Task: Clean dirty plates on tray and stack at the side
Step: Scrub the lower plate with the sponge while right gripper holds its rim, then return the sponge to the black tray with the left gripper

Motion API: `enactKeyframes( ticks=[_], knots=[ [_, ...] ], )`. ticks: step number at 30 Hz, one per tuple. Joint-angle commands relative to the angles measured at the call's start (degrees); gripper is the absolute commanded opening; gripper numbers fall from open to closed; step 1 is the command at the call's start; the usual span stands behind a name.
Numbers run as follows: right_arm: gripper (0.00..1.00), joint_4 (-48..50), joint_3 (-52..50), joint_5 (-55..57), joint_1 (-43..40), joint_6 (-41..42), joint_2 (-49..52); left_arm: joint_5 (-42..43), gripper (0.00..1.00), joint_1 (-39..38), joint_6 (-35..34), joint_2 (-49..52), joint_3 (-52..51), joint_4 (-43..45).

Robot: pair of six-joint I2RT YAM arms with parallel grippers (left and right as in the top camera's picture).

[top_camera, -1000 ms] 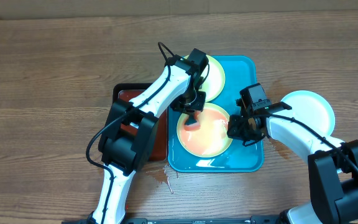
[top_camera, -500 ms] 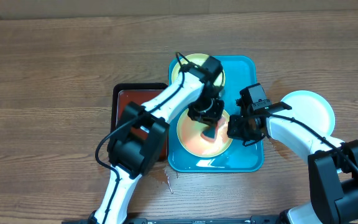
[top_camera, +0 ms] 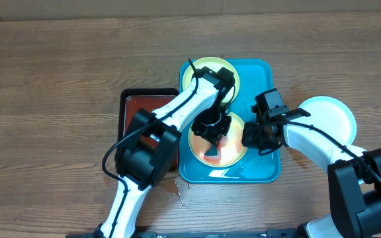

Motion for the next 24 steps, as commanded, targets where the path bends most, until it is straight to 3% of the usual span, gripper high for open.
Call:
enactKeyframes(
  ticks=[1,7,17,24],
  knots=[
    [0.04,-0.2,-0.5,3.7,-0.4,-0.1,1.3,-10.6,0.04,1.6,-1.8,1.0,1.0,-1.4],
    [0.04,-0.2,-0.5,3.7,-0.4,-0.1,1.3,-14.5,0.04,4.5,-4.0,-0.8,1.0,-3.4],
    [0.04,-0.2,-0.5,3.7,-0.4,-0.1,1.3,-8.7,0.05,8.6,-5.0,-16.5,1.0,-2.8],
    [0.04,-0.3,-0.5,3.7,-0.4,-0.1,1.3,-20.2,0.04,13.0,-4.7,-23.7,0.9,-6.4]
  ],
)
